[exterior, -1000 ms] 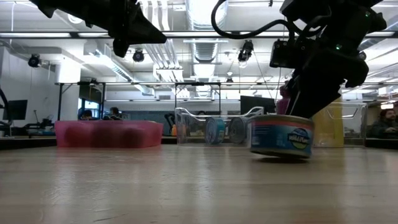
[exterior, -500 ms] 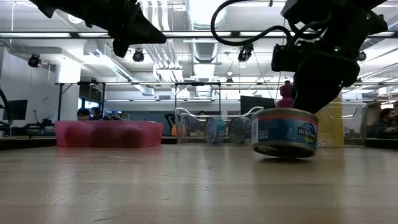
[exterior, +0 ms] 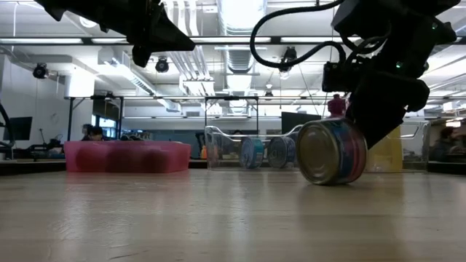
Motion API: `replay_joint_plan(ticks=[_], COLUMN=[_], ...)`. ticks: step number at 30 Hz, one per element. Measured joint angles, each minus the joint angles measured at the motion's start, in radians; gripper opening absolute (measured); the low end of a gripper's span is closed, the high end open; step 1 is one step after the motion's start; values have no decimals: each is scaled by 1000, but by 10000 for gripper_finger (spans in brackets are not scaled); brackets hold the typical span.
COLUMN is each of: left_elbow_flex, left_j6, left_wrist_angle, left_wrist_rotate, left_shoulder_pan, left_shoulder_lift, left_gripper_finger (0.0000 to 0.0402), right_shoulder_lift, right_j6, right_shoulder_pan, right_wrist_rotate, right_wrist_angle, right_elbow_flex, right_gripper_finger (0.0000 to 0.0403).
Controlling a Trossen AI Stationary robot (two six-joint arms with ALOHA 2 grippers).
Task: Pick & Place Food Item
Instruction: Put the blue pink tuna can into the left transparent bin
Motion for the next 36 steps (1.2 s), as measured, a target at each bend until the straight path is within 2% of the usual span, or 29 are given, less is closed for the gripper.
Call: replay_joint_plan(ticks=[21, 30, 36], left_elbow_flex=[0, 0, 0], left_j6=[0, 0, 0], left_wrist_angle=[-1, -3, -6], left_wrist_rotate=[0, 0, 0], left_shoulder_pan=[0, 0, 0], left_shoulder_lift=[0, 0, 0], left_gripper_finger=[3, 3, 3], right_shoulder_lift=[-12, -93, -164], right_j6=[2, 35, 71], right_shoulder_pan=[0, 0, 0], right_wrist_rotate=[3, 7, 72], right_wrist_angle=[-2, -97, -171], right_elbow_flex=[0, 28, 40], right_gripper_finger=[228, 228, 228])
